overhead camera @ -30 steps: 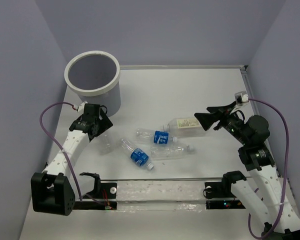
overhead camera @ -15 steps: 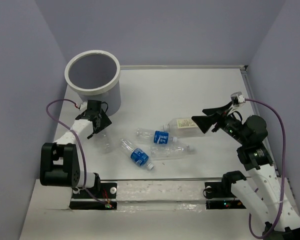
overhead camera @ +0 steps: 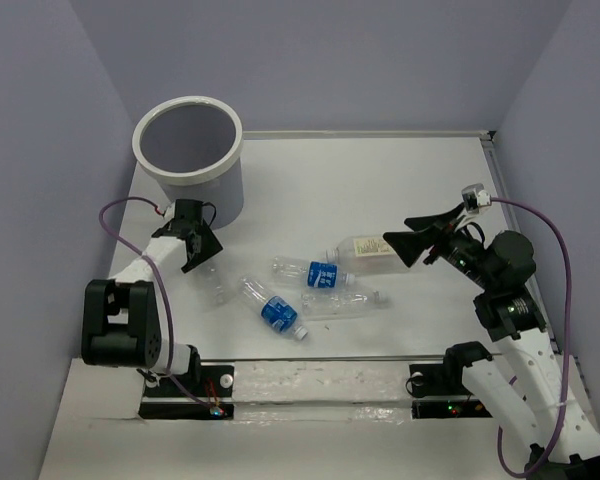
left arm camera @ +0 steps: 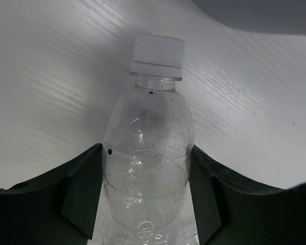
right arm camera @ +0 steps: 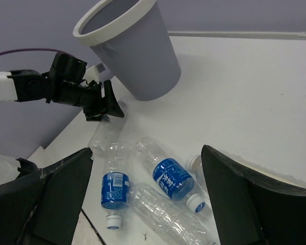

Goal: Put the plastic bottles in the bin

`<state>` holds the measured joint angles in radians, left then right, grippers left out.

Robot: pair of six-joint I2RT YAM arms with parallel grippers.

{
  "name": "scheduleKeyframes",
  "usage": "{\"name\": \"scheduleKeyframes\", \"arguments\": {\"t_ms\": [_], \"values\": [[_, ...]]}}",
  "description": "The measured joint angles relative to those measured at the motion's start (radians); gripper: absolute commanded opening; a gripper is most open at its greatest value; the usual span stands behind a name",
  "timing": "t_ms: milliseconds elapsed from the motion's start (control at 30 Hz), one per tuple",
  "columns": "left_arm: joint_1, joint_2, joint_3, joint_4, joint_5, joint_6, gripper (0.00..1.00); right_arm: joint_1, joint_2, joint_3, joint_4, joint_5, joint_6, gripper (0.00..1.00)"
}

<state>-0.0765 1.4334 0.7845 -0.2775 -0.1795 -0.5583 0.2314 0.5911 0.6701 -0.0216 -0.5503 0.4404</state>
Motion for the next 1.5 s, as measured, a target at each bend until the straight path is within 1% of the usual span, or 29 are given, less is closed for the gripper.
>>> {"name": "scheduleKeyframes", "arguments": {"t_ms": [133,400,500,567,633,733,800,867,1000,1100,1233,1300,1400,1467,1500], "values": [[-0.001,-0.137,-0.055,-0.035,0.066,0.002,0.57,0.0,0.013,0.0,0.003,-0.001,0.002,0.92],[-0.033,-0.527,-0.057,-0.123,0.138,-0.003,0.57,0.0,0.066,-0.036,0.03,-0.008,0.009,0.91],[-0.051,-0.64,-0.013,-0.175,0.143,-0.006,0.57,0.009,0.106,-0.061,0.048,-0.026,0.016,0.89],[-0.06,-0.682,0.076,-0.206,0.136,-0.005,0.57,0.03,0.137,-0.066,0.047,-0.039,0.018,0.89],[-0.061,-0.685,0.173,-0.198,0.124,-0.003,0.57,0.073,0.173,-0.062,0.056,-0.051,0.017,0.89],[-0.061,-0.646,0.338,-0.125,0.114,0.005,0.57,0.205,0.245,-0.036,0.056,-0.029,0.005,0.89],[-0.061,-0.598,0.435,-0.065,0.082,0.026,0.57,0.28,0.286,-0.021,0.059,0.003,-0.002,0.89],[-0.061,-0.548,0.518,-0.014,0.04,0.049,0.57,0.37,0.335,0.002,0.055,0.071,-0.011,0.88],[-0.061,-0.393,0.65,0.134,-0.088,0.109,0.57,0.525,0.468,0.098,0.049,0.188,-0.05,0.88],[-0.059,-0.246,0.748,0.233,-0.18,0.152,0.57,0.625,0.552,0.157,0.05,0.279,-0.082,0.88],[-0.051,-0.039,0.826,0.312,-0.271,0.216,0.56,0.723,0.602,0.172,0.058,0.359,-0.106,0.88],[-0.042,0.05,0.853,0.332,-0.301,0.245,0.56,0.745,0.616,0.172,0.063,0.379,-0.114,0.89],[-0.03,0.145,0.85,0.356,-0.338,0.283,0.57,0.751,0.652,0.193,0.066,0.402,-0.133,0.91],[-0.026,0.157,0.809,0.379,-0.358,0.303,0.64,0.752,0.695,0.227,0.065,0.414,-0.147,0.91],[-0.024,0.156,0.784,0.391,-0.37,0.313,0.76,0.753,0.734,0.26,0.06,0.422,-0.159,0.92]]}}
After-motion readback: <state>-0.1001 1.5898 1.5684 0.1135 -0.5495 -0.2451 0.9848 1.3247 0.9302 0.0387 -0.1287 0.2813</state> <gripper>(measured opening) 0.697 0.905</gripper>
